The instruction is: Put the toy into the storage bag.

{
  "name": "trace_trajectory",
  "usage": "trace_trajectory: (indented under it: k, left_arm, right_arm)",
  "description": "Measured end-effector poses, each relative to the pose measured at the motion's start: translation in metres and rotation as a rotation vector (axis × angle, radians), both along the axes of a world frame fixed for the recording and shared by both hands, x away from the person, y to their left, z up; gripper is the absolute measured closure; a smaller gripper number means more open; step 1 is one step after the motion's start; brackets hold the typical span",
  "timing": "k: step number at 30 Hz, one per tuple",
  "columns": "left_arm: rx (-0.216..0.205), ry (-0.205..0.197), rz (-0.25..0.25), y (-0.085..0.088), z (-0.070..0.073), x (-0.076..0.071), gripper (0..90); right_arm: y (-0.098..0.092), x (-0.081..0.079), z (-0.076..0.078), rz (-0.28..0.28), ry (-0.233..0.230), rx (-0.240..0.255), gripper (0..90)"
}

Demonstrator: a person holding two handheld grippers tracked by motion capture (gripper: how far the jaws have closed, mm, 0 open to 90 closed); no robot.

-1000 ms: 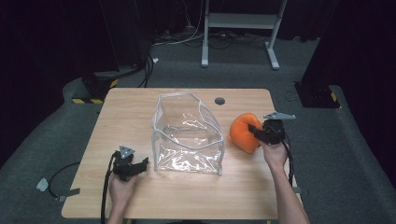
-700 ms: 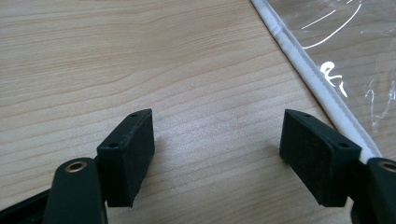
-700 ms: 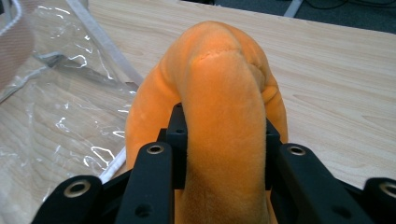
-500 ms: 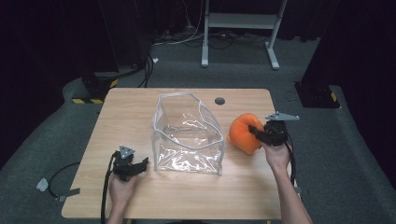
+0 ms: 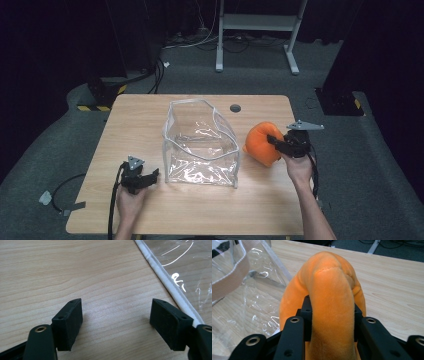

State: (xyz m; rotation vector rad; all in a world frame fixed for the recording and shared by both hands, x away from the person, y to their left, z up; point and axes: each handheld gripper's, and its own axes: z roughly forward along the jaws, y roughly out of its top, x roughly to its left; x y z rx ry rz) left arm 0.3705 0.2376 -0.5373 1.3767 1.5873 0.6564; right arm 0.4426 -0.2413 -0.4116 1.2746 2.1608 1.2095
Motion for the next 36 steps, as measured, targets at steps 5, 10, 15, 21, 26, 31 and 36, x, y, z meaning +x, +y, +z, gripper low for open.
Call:
trace_trajectory:
  k: [5, 10, 15, 21, 26, 31, 36]
  left_arm:
    - [0.0, 0.0, 0.0, 0.0, 0.0, 0.0, 26.3]
    - [0.0, 0.0, 0.0, 0.0, 0.0, 0.0, 26.3]
    - [0.002, 0.001, -0.001, 0.0, 0.0, 0.0, 26.3]
    - [0.002, 0.001, -0.001, 0.0, 0.0, 0.0, 26.3]
    - [0.002, 0.001, -0.001, 0.0, 0.0, 0.0, 26.3]
    - [0.003, 0.001, -0.002, 0.0, 0.0, 0.0, 26.2]
    - [0.002, 0.001, -0.001, 0.0, 0.0, 0.0, 26.3]
  right_arm:
    - [-0.001, -0.003, 0.003, 0.003, -0.003, 0.002, 68.0]
    - [-0.001, -0.006, 0.006, 0.009, -0.005, 0.0, 68.0]
    - [-0.004, -0.01, 0.012, 0.018, -0.017, 0.011, 67.8]
    - [-0.006, -0.016, 0.017, 0.025, -0.026, 0.016, 67.6]
    - [-0.007, -0.019, 0.022, 0.025, -0.03, 0.019, 67.5]
    - [-0.007, -0.02, 0.024, 0.034, -0.032, 0.022, 67.4]
    - [-0.007, -0.023, 0.031, 0.038, -0.041, 0.028, 67.2]
